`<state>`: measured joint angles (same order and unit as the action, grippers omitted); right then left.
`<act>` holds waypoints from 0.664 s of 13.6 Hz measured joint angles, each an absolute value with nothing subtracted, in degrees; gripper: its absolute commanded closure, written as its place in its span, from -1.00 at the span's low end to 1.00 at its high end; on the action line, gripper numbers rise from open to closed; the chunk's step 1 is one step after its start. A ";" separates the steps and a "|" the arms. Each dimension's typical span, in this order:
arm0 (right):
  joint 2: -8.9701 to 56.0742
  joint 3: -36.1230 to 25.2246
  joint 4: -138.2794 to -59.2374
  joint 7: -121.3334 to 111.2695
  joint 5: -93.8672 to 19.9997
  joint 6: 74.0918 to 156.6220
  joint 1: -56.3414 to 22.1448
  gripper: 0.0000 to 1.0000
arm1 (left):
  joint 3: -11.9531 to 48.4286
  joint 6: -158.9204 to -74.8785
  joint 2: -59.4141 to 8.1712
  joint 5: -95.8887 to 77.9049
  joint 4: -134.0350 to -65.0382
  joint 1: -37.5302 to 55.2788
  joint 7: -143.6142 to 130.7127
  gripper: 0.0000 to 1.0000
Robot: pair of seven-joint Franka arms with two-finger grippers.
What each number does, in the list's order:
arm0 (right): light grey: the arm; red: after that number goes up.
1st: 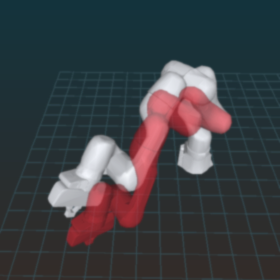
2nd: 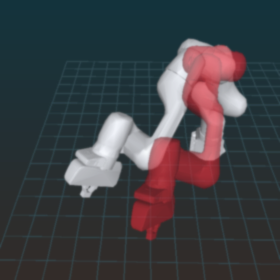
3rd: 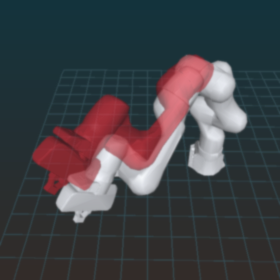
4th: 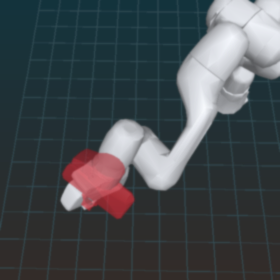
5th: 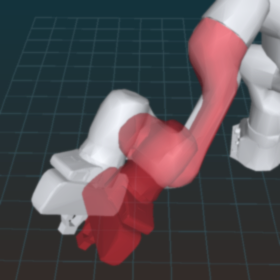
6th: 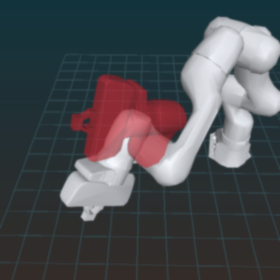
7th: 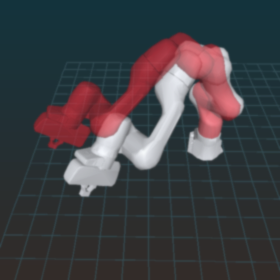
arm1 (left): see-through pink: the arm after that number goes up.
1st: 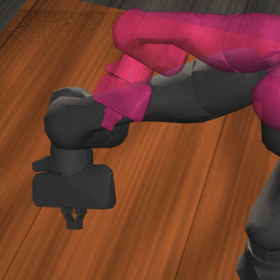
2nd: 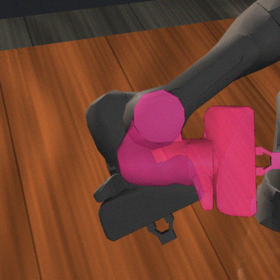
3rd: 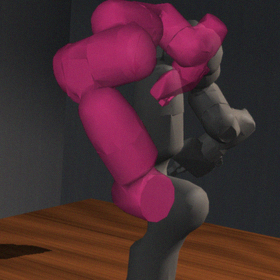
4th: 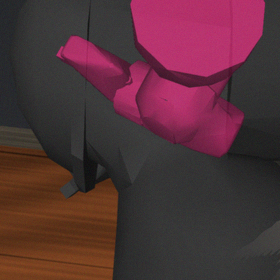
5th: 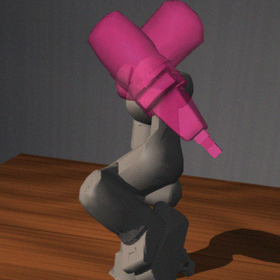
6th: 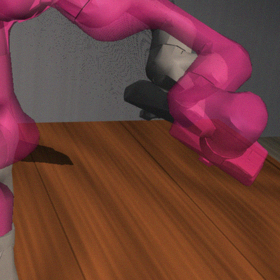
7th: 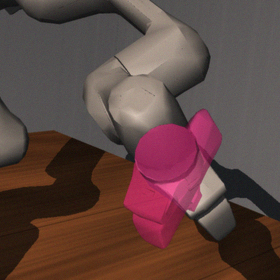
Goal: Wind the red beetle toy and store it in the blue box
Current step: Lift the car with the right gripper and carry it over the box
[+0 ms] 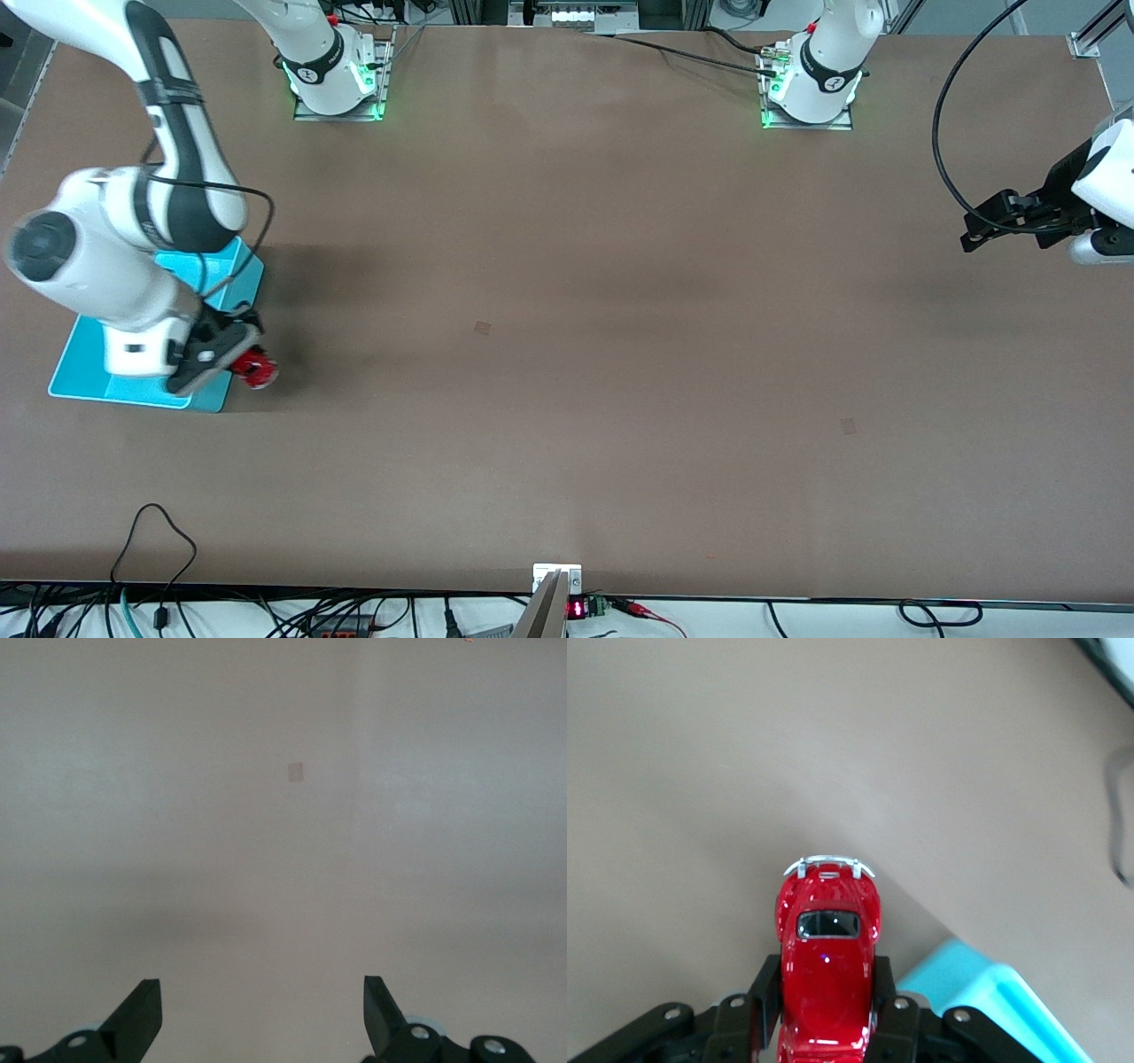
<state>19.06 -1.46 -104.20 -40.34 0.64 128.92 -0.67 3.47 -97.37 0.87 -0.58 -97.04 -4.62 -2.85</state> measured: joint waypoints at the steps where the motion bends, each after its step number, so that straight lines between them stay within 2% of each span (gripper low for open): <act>1: 18.44 -3.94 -104.32 -37.35 0.53 127.84 -0.52 1.00 | 3.47 -97.02 0.88 -0.58 -97.05 -4.62 -2.85 -1.00; 4: 17.92 -9.75 -104.58 -25.44 0.39 121.94 0.04 1.00 | 3.52 -96.23 0.89 -0.58 -97.04 -4.60 -2.85 -1.00; 9: 19.36 -15.05 -108.83 -11.12 0.45 121.80 0.07 1.00 | 3.52 -96.15 0.89 -0.58 -97.04 -4.60 -2.85 -1.00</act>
<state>19.36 -15.05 -108.83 -11.12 0.45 121.80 0.07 3.52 -96.15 0.89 -0.58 -97.04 -4.60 -2.85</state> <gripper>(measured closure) 0.555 0.000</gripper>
